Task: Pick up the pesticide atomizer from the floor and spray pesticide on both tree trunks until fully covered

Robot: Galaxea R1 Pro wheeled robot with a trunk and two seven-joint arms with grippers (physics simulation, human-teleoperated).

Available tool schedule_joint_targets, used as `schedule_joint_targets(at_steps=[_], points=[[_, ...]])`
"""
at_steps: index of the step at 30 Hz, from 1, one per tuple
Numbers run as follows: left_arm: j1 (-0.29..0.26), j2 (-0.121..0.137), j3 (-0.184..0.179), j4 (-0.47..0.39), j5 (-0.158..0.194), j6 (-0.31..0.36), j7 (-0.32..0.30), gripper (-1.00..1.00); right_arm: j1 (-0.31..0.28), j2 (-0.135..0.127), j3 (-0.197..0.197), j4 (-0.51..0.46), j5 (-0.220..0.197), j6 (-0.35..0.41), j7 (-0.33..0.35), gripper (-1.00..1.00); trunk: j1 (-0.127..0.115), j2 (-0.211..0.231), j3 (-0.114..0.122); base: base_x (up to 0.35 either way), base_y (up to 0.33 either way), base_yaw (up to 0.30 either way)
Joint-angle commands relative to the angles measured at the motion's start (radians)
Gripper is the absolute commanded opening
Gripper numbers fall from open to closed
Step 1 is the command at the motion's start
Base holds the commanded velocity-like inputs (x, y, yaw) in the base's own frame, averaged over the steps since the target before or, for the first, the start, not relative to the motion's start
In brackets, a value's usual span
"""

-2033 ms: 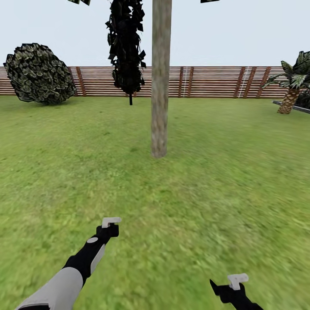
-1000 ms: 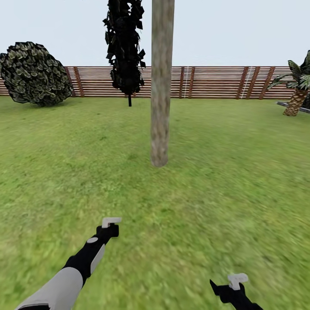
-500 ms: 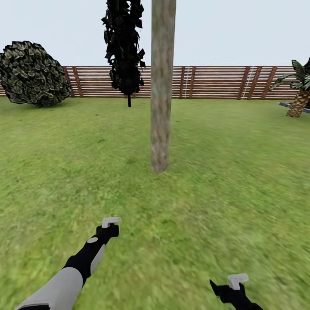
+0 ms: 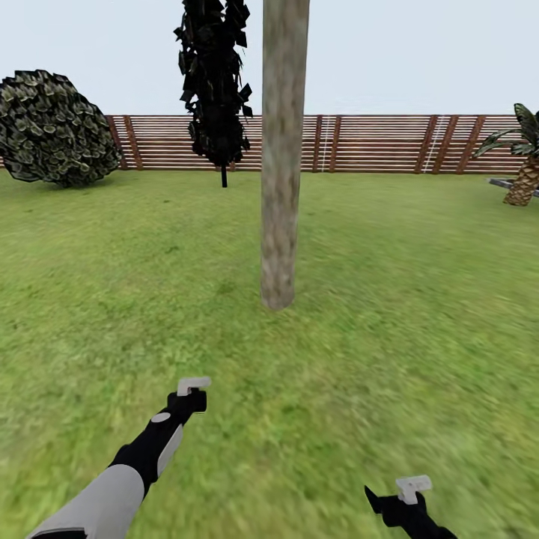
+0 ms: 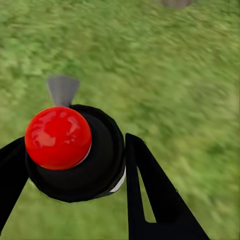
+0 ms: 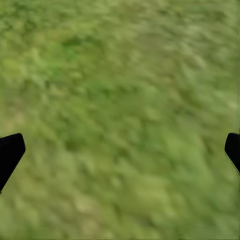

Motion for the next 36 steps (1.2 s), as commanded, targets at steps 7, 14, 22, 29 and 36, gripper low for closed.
schedule_joint_targets(at_steps=[7,14,22,29,36], points=[[0.0,0.0,0.0,0.0,0.0,-0.001,0.001,-1.0,0.0,0.0,0.0,0.0,0.0,0.0,0.0,1.0,0.0,0.0,0.0,0.338,0.0,0.0],[0.0,0.0,0.0,0.0,0.0,-0.002,0.001,-1.0,0.0,0.002,0.0,0.0,0.0,0.0,0.0,1.0,0.0,0.0,0.0,0.338,0.0,0.0],[0.0,0.0,0.0,0.0,0.0,-0.002,0.001,-1.0,0.0,0.003,0.0,0.0,0.0,0.0,0.0,1.0,0.0,0.0,0.0,0.338,0.0,-0.033],[0.0,0.0,0.001,0.0,0.0,-0.003,0.001,-1.0,0.0,0.003,0.0,0.0,0.0,0.0,0.0,1.0,0.0,0.0,0.0,0.338,0.0,-0.237],[0.0,0.0,0.0,0.0,0.0,-0.002,0.001,-1.0,0.0,0.003,0.0,0.0,0.0,0.0,0.0,1.0,0.0,0.0,0.0,0.338,0.0,-0.04]])
